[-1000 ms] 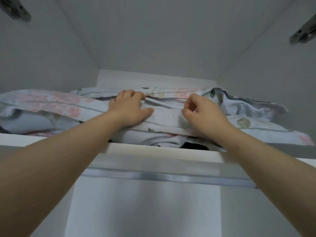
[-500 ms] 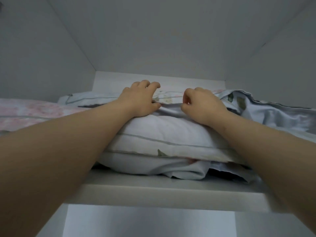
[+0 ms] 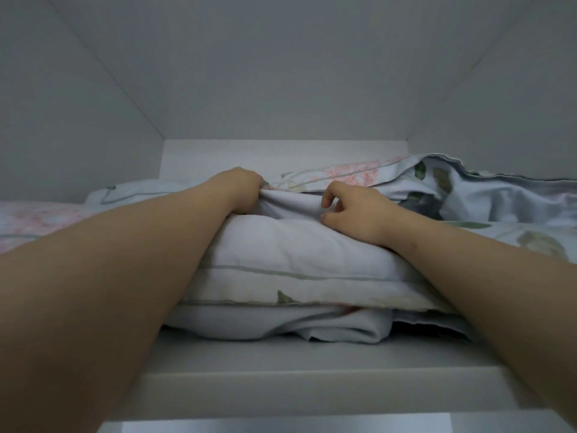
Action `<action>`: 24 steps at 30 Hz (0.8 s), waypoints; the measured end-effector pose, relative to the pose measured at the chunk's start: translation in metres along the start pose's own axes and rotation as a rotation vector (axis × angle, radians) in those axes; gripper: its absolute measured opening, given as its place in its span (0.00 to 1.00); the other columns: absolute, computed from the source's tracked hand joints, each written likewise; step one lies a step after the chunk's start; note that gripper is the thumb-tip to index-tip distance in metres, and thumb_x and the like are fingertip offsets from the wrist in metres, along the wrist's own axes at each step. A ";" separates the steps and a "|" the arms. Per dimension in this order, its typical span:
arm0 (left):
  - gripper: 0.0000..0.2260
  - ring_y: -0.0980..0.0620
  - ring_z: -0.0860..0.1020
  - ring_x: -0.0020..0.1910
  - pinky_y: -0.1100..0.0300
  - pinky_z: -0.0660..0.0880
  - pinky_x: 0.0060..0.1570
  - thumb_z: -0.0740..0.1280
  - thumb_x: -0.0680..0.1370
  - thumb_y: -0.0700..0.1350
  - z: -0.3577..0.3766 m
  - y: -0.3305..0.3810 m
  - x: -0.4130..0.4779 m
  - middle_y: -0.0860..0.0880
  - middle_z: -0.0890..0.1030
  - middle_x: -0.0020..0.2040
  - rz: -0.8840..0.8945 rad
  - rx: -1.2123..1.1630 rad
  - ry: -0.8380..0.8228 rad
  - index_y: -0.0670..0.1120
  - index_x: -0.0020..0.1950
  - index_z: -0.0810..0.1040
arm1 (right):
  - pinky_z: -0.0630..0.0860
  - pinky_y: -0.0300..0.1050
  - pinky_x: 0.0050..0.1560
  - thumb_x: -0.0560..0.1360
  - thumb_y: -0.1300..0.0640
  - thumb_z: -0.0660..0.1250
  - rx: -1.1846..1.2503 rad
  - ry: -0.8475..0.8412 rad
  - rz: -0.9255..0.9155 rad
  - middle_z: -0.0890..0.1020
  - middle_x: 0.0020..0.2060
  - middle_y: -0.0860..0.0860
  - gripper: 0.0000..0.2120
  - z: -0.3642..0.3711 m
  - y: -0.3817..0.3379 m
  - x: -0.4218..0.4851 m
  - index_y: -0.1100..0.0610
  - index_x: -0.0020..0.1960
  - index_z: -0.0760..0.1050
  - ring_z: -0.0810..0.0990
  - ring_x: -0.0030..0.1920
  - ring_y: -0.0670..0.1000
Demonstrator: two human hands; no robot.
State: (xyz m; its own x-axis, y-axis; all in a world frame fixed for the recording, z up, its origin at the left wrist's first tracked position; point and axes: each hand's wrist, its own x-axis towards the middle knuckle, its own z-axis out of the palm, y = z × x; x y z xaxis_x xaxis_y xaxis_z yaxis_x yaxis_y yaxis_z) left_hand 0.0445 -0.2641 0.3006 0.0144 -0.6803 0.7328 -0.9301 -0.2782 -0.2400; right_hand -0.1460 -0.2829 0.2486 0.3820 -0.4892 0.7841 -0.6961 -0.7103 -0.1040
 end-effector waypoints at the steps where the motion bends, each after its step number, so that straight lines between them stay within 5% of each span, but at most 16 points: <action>1: 0.13 0.41 0.72 0.61 0.52 0.70 0.56 0.58 0.76 0.37 0.001 0.000 -0.002 0.40 0.75 0.63 -0.007 -0.015 0.013 0.43 0.59 0.72 | 0.66 0.43 0.48 0.74 0.54 0.62 0.008 0.001 0.002 0.76 0.49 0.51 0.10 0.001 0.000 -0.001 0.53 0.55 0.71 0.72 0.50 0.53; 6: 0.07 0.40 0.75 0.55 0.53 0.65 0.47 0.56 0.76 0.37 0.000 -0.003 -0.014 0.39 0.77 0.56 -0.013 -0.023 0.214 0.46 0.48 0.71 | 0.67 0.50 0.59 0.73 0.50 0.64 -0.173 0.105 -0.071 0.73 0.60 0.55 0.19 -0.003 -0.004 -0.010 0.51 0.63 0.67 0.70 0.60 0.58; 12: 0.07 0.35 0.74 0.52 0.45 0.70 0.50 0.55 0.77 0.38 -0.024 -0.005 -0.023 0.34 0.77 0.53 -0.047 -0.407 0.591 0.41 0.47 0.73 | 0.54 0.56 0.69 0.69 0.42 0.66 -0.485 0.283 -0.139 0.54 0.74 0.53 0.40 -0.004 -0.003 -0.028 0.46 0.75 0.49 0.56 0.71 0.59; 19: 0.15 0.37 0.73 0.50 0.45 0.69 0.49 0.52 0.71 0.43 -0.047 0.014 -0.088 0.36 0.77 0.49 0.137 -0.323 0.812 0.39 0.48 0.74 | 0.46 0.61 0.72 0.66 0.43 0.70 -0.379 0.565 -0.112 0.51 0.77 0.54 0.46 -0.019 -0.012 -0.037 0.47 0.76 0.49 0.51 0.76 0.57; 21: 0.12 0.37 0.73 0.45 0.47 0.68 0.43 0.52 0.71 0.43 -0.043 0.012 -0.110 0.36 0.77 0.43 0.234 -0.263 0.832 0.39 0.43 0.73 | 0.47 0.63 0.71 0.66 0.42 0.69 -0.398 0.545 -0.130 0.55 0.76 0.53 0.45 -0.021 -0.015 -0.039 0.45 0.75 0.49 0.53 0.75 0.56; 24: 0.15 0.38 0.74 0.42 0.49 0.69 0.42 0.50 0.70 0.46 -0.032 0.003 -0.136 0.37 0.76 0.40 0.331 -0.203 0.741 0.40 0.41 0.72 | 0.54 0.61 0.68 0.67 0.44 0.68 -0.425 0.458 -0.188 0.75 0.63 0.54 0.36 -0.020 -0.023 -0.041 0.48 0.71 0.56 0.69 0.67 0.57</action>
State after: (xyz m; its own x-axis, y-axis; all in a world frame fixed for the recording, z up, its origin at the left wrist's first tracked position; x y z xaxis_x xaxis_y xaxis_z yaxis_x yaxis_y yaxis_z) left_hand 0.0275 -0.1507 0.2209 -0.4503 -0.0641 0.8906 -0.8929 0.0335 -0.4490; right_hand -0.1578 -0.2360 0.2313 0.2885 -0.0445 0.9564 -0.8585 -0.4543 0.2378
